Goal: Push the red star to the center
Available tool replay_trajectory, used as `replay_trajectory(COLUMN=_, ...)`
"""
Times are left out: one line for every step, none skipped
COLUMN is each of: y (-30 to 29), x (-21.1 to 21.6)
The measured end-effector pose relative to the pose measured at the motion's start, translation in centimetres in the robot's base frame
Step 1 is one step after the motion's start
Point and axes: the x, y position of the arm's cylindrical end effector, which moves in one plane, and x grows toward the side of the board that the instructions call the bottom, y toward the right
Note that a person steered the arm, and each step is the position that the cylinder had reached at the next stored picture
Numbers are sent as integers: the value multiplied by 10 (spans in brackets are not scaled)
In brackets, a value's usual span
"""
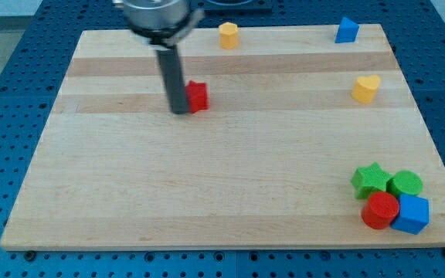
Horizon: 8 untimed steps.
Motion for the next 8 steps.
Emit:
replay_trajectory(y=24, x=-53)
replay_trajectory(y=25, x=-105)
replay_trajectory(y=43, x=-135)
replay_trajectory(y=56, x=-116)
replay_trajectory(y=56, x=-78)
replay_trajectory(y=56, x=-44)
replay_trajectory(y=56, x=-8)
replay_trajectory(y=61, x=26)
